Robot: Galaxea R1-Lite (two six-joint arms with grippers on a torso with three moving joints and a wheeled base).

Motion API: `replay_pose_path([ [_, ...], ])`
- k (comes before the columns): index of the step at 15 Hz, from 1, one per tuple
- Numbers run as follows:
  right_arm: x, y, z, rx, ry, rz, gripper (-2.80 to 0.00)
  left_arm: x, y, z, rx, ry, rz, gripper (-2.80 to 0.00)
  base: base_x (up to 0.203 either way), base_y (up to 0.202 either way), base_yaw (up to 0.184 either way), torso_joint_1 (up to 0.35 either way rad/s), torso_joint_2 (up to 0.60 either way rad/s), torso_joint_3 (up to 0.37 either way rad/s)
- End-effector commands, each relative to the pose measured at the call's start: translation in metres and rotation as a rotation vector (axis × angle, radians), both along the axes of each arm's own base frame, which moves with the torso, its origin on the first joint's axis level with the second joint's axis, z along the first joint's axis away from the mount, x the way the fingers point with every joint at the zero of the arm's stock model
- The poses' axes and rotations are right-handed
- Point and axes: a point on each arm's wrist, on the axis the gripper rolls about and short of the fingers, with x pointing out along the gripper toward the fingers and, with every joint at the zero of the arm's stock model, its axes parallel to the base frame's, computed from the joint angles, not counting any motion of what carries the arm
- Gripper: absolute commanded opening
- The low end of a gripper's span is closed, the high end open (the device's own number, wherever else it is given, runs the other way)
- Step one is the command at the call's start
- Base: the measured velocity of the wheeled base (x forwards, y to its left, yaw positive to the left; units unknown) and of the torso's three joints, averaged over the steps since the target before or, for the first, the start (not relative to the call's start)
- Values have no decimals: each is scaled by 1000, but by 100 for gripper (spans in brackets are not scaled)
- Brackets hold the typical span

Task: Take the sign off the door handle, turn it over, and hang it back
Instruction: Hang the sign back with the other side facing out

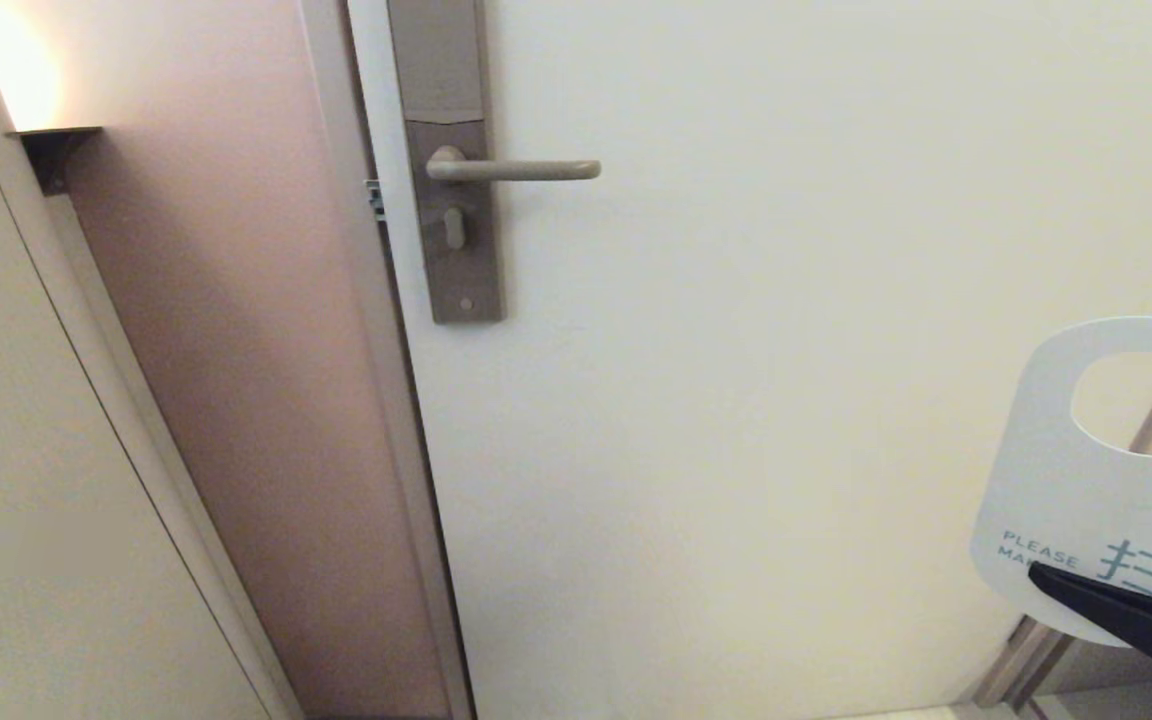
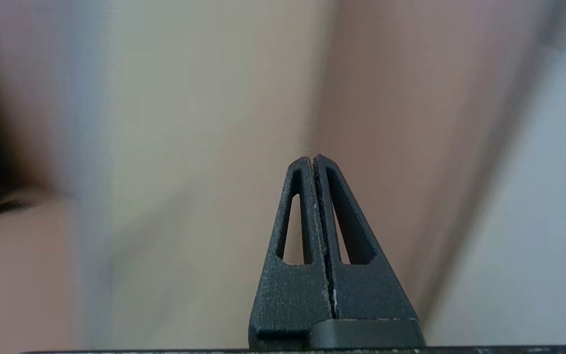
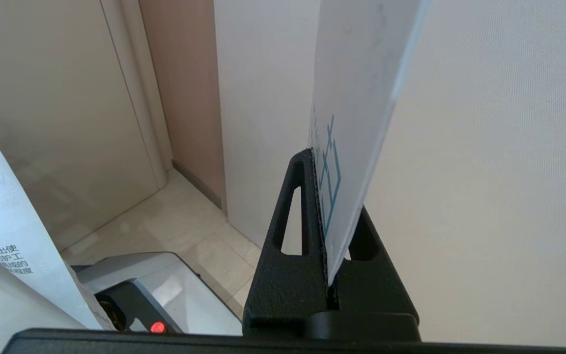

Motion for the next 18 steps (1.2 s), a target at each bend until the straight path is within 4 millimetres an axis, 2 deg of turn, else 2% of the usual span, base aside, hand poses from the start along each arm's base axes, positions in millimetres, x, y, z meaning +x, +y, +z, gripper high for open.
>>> replay_pose_path([
  [1, -1, 0, 0, 0, -3, 5, -280, 1, -3, -1, 39, 19, -131, -280, 0, 0, 0, 0, 0, 0],
  [3, -1, 0, 0, 0, -4, 5, -280, 2, -6, -6, 163, 88, -274, -280, 0, 0, 0, 0, 0, 0],
  [5, -1, 0, 0, 0, -4, 5, -280, 3, -8, -15, 199, 182, -333, -280, 0, 0, 0, 0, 0, 0],
  [11, -1, 0, -3, 0, 8, 4, -280, 3, -8, -17, 97, 183, -333, -280, 0, 0, 0, 0, 0, 0],
  [18, -3, 0, -8, -2, 24, 5, -280, 3, -8, -19, 107, 201, -333, -280, 0, 0, 0, 0, 0, 0],
])
